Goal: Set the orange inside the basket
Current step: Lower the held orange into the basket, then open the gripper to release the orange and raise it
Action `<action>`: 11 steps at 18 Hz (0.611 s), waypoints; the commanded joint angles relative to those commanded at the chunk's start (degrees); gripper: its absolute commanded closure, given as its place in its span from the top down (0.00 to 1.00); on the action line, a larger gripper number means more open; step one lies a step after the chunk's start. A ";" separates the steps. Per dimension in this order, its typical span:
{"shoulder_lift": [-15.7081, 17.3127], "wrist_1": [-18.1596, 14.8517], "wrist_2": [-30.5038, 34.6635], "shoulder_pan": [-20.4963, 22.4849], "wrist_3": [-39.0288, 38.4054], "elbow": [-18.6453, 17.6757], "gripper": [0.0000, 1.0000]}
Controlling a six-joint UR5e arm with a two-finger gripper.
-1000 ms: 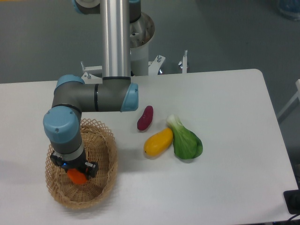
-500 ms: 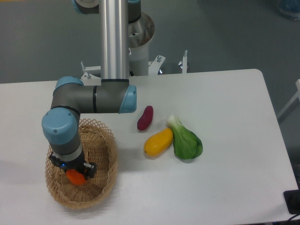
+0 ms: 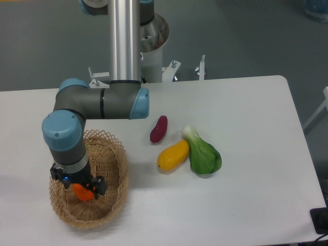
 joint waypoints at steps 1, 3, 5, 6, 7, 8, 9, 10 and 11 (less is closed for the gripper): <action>0.09 0.09 0.27 0.00 0.26 0.00 1.00; 0.70 0.09 0.45 0.00 0.61 0.26 1.00; 1.66 -0.09 0.19 0.44 2.80 0.18 1.00; 2.37 -0.26 0.19 0.79 4.64 0.09 1.00; 2.63 -0.70 0.36 0.97 6.92 0.17 1.00; 3.16 -0.88 0.54 0.97 8.94 0.09 1.00; 3.86 -0.97 0.45 1.14 10.18 -0.26 1.00; 4.74 -1.05 0.54 1.75 10.63 -0.61 1.00; 5.53 -1.58 0.36 2.28 10.89 -0.79 1.00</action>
